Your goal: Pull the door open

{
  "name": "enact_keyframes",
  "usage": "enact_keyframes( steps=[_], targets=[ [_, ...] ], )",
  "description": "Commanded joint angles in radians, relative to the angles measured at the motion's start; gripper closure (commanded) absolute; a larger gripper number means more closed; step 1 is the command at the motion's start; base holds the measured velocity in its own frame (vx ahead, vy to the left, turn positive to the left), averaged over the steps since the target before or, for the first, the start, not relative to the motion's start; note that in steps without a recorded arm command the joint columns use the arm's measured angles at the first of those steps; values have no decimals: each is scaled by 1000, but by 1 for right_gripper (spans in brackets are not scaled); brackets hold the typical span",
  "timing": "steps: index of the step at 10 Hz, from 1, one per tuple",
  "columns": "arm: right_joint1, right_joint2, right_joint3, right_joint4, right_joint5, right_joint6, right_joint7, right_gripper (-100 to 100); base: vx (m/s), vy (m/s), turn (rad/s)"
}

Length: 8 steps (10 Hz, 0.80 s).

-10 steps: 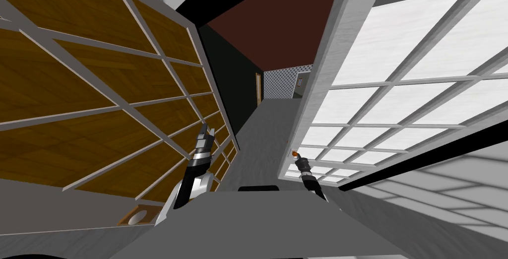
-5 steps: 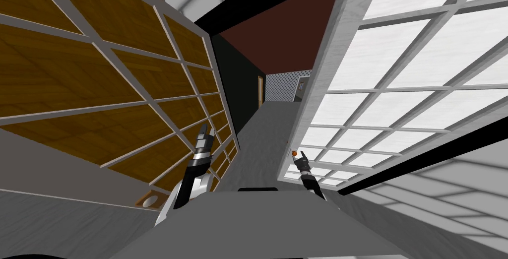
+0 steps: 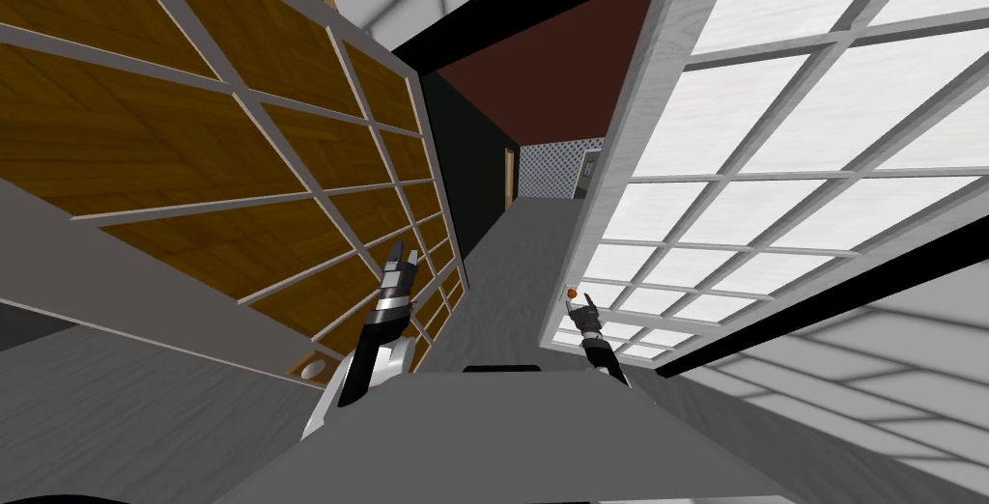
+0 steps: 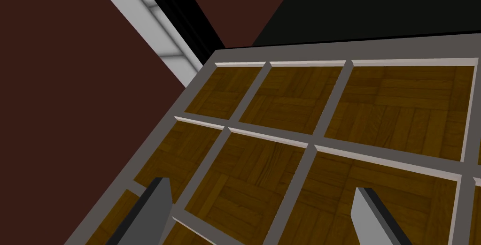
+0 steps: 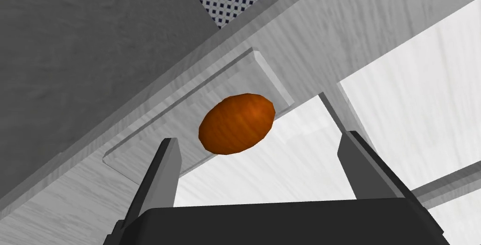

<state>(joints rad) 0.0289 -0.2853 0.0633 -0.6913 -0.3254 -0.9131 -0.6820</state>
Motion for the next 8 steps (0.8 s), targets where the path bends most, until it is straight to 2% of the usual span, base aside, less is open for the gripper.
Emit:
enact_keyframes(
  steps=[1,2,3,7,8],
  targets=[
    [-3,1,4,2,-8,1,-36,-100,-49,-18,13],
    [-4,4,12,-2,-21,5,-72,-100,-48,-17,18],
    [-4,4,12,-2,-21,5,-77,-100,-38,-9,18],
    [-8,12,35,-16,-65,18,-196,-100,-61,-11,28],
    [-8,12,35,-16,-65,18,-201,-100,-49,-3,18]
  ],
)
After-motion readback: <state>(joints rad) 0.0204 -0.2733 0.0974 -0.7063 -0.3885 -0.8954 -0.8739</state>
